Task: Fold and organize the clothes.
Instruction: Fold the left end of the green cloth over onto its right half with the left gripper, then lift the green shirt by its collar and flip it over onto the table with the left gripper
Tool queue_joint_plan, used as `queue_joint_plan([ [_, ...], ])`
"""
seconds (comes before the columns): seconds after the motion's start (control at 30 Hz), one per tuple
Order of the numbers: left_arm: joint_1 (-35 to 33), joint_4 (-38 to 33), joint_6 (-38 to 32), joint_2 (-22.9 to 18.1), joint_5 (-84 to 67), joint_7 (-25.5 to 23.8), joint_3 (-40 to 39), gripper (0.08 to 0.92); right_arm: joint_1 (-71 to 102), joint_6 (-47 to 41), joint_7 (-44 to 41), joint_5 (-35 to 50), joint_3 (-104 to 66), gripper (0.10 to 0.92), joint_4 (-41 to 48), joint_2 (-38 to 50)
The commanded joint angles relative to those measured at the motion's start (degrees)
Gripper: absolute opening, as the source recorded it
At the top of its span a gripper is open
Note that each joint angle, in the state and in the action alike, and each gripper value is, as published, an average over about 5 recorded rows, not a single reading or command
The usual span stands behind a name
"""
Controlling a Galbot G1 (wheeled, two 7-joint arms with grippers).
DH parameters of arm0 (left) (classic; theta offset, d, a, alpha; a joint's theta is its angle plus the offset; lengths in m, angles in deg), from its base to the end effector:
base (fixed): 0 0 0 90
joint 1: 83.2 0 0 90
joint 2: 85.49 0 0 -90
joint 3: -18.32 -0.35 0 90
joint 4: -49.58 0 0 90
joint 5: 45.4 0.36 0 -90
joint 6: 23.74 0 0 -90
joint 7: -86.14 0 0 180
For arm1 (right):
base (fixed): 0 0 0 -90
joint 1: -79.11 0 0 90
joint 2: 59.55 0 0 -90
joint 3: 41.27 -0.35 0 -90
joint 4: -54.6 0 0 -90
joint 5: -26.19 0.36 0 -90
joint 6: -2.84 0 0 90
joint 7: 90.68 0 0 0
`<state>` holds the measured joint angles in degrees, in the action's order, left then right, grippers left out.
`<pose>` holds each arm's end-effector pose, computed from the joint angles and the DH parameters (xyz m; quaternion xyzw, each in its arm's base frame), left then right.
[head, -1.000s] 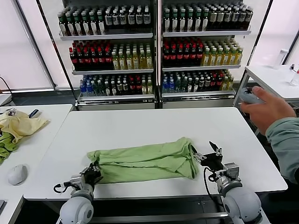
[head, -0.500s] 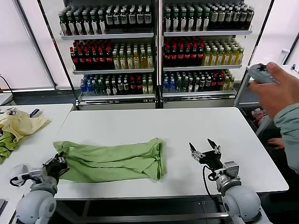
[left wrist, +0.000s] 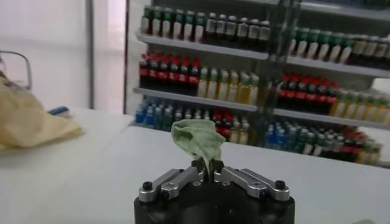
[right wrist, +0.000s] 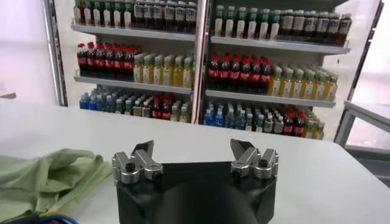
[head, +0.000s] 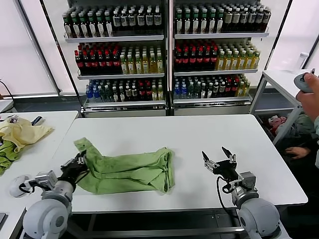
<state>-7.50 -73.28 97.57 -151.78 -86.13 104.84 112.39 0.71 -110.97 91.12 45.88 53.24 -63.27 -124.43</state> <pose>0.2594 0.0818 -0.2034 0.0202 -0.9848 0.0897 0.1474 0.2756 -0.0545 -0.2354 0.1069 -0.9883 0.0513 0.0959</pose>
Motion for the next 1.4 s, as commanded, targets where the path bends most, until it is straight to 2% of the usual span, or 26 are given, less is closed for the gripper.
queue_joint_plan([
  [0.03, 4.4, -0.7, 0.6, -7.9, -1.3, 2.2, -15.8, 0.122, 0.0, -0.1, 0.0, -0.2, 0.0, 0.823, -0.1, -0.1],
  [0.37, 10.6, 10.6, 0.0, -12.3, 4.6, 3.4, -24.3, 0.122, 0.1, 0.0, -0.1, -0.3, -0.4, 0.823, -0.1, 0.0],
  [0.63, 11.3, 11.8, 0.3, -13.4, 6.6, 3.0, -27.7, 0.122, -0.1, 0.1, -0.2, -0.2, -0.5, 0.823, 0.1, 0.2],
  [0.73, 11.5, 11.8, 0.2, -13.7, 6.8, 2.6, -28.4, 0.148, -0.2, 0.2, -0.2, -0.2, -0.5, 0.823, 0.2, 0.3],
  [0.9, 11.3, 10.8, -0.7, -13.8, 7.1, 0.5, -28.6, 0.281, -0.4, 0.2, -0.2, -0.1, -0.5, 0.823, 0.4, 0.5],
  [1.07, 9.1, 6.8, -1.4, -12.8, 7.2, -2.2, -27.2, 0.42, -0.5, 0.4, -0.3, -0.1, -0.4, 0.823, 0.7, 0.5],
  [1.27, 5.2, 0.7, -2.6, -10.8, 4.8, -4.2, -21.4, 0.593, -0.7, 0.6, -0.3, -0.1, -0.3, 0.823, 0.9, 0.4],
  [1.4, 3.9, 2.0, -5.0, -8.4, 7.5, -3.5, -16.2, 0.714, -0.8, 0.7, -0.4, -0.1, -0.4, 0.823, 0.9, 0.5],
])
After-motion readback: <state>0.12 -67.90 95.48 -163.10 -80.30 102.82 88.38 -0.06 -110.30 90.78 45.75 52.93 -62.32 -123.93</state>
